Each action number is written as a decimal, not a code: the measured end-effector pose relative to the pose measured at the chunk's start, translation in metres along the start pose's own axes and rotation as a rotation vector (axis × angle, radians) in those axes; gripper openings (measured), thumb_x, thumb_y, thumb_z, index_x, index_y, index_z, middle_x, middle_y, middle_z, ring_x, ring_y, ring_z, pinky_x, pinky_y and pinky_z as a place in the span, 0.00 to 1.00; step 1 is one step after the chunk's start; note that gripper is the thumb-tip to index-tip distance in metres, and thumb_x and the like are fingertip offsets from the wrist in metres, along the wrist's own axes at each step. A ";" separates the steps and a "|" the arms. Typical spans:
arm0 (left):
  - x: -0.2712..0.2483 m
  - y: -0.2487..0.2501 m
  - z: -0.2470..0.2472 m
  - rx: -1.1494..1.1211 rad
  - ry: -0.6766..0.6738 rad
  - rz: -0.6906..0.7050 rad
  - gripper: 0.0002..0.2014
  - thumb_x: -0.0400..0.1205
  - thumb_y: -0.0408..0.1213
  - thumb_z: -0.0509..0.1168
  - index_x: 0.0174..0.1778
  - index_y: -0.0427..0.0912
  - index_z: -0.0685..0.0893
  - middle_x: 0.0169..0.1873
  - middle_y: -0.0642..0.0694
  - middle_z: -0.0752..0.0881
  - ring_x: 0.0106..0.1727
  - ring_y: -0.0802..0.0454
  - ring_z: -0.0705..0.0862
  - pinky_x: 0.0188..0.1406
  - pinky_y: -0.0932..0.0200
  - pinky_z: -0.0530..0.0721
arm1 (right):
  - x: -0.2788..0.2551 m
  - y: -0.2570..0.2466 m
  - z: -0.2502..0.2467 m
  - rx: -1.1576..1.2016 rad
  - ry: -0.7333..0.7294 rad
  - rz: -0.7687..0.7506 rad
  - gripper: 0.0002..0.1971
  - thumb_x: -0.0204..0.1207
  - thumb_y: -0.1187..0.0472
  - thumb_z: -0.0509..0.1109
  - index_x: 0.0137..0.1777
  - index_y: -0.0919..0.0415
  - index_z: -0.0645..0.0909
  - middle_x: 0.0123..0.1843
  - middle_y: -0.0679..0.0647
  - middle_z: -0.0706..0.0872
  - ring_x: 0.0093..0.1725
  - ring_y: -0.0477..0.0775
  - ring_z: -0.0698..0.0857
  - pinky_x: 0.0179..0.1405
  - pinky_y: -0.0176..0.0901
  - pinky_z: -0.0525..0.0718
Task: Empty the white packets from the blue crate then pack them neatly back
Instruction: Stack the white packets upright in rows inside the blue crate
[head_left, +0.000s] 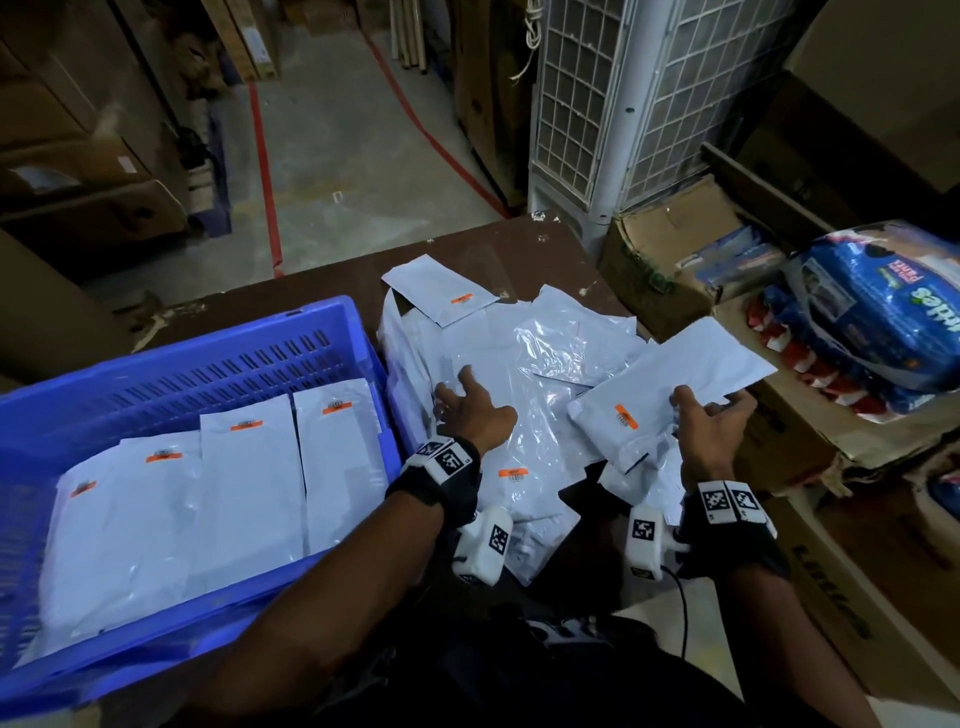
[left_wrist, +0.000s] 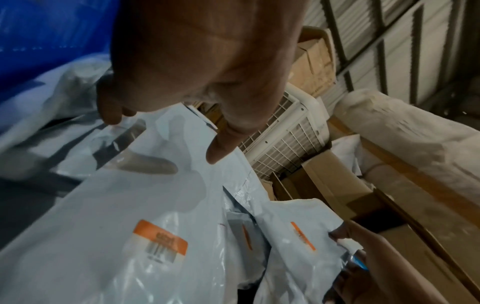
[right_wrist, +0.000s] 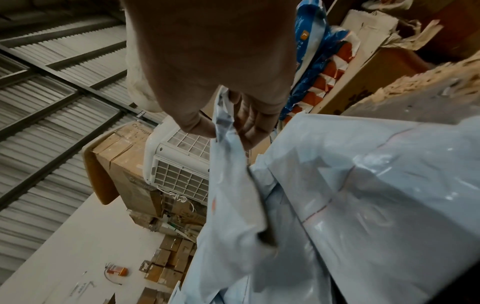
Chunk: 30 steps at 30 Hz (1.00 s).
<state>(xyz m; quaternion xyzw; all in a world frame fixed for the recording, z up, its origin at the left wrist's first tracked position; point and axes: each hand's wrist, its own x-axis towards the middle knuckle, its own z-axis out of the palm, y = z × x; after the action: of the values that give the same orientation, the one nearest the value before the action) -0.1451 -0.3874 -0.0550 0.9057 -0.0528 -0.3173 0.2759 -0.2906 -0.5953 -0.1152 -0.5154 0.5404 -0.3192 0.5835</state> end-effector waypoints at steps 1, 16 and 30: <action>-0.001 0.000 0.001 0.075 -0.007 0.044 0.37 0.80 0.39 0.64 0.83 0.50 0.54 0.80 0.39 0.50 0.81 0.36 0.56 0.79 0.44 0.60 | -0.004 0.002 -0.002 0.027 0.005 0.019 0.35 0.70 0.58 0.76 0.73 0.54 0.62 0.57 0.62 0.84 0.54 0.60 0.87 0.47 0.54 0.88; -0.002 -0.017 0.019 1.159 -0.147 0.627 0.39 0.82 0.42 0.69 0.85 0.54 0.54 0.85 0.38 0.41 0.84 0.32 0.49 0.78 0.37 0.61 | -0.031 0.089 -0.020 -0.561 -0.158 0.089 0.57 0.51 0.30 0.84 0.77 0.36 0.55 0.76 0.60 0.70 0.69 0.69 0.79 0.62 0.70 0.83; 0.000 0.021 0.012 1.190 -0.066 0.693 0.27 0.78 0.34 0.67 0.74 0.47 0.72 0.70 0.43 0.72 0.73 0.39 0.71 0.59 0.43 0.78 | -0.026 0.024 -0.028 -1.026 -0.558 -0.505 0.37 0.60 0.55 0.87 0.71 0.49 0.79 0.68 0.59 0.76 0.69 0.60 0.72 0.63 0.44 0.71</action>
<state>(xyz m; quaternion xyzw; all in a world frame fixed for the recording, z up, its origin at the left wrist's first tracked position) -0.1505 -0.4109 -0.0514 0.8239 -0.5130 -0.1551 -0.1844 -0.3277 -0.5724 -0.1266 -0.9047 0.3142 -0.0011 0.2877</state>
